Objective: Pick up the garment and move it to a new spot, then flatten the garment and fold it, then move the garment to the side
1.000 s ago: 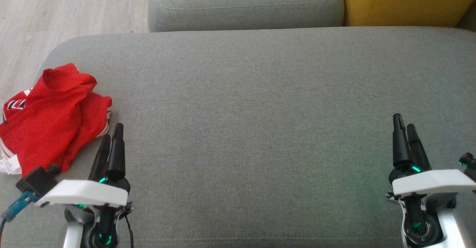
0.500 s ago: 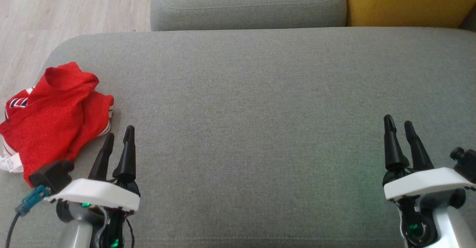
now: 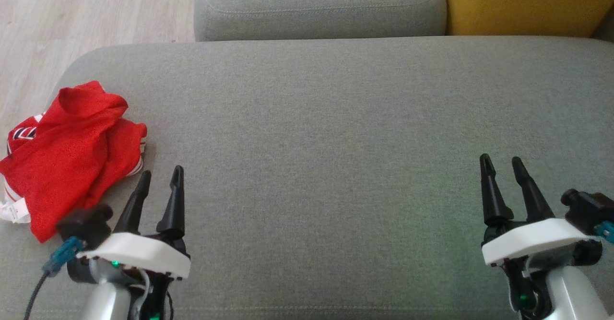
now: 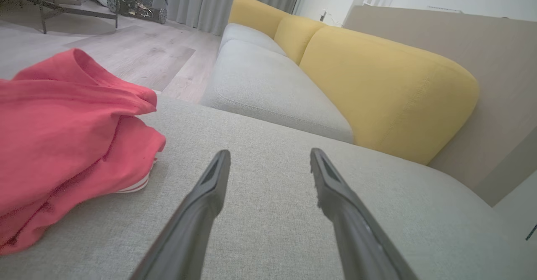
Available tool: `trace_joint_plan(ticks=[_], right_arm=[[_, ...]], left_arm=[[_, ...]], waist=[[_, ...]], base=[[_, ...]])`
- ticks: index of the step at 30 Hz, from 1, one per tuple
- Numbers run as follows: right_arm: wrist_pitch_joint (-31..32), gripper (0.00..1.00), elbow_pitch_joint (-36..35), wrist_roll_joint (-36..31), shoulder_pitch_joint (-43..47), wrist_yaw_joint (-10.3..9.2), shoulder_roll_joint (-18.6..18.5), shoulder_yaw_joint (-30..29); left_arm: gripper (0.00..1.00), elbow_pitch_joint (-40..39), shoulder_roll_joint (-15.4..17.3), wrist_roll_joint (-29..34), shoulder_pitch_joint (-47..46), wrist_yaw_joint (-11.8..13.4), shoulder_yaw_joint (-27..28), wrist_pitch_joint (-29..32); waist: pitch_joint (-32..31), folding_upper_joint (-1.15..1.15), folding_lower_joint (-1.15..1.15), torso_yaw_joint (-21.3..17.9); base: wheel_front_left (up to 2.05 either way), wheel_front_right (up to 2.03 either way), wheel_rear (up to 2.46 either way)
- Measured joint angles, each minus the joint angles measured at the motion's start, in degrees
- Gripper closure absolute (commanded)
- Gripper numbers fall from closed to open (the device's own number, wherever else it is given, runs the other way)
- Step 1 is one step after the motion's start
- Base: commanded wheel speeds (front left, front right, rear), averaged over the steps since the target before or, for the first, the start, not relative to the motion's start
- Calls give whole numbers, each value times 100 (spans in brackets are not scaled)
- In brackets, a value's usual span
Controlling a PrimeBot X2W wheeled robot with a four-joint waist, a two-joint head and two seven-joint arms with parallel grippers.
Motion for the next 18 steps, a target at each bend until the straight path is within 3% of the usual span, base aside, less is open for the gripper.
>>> trace_joint_plan(ticks=[18], right_arm=[[-216, 0, 3, -1141, 2, 0, 52, 47]], left_arm=[[0, 92, 119, 1105, -14, 154, -280, -286]], waist=[[12, 0, 0, -2]], base=[[0, 0, 0]])
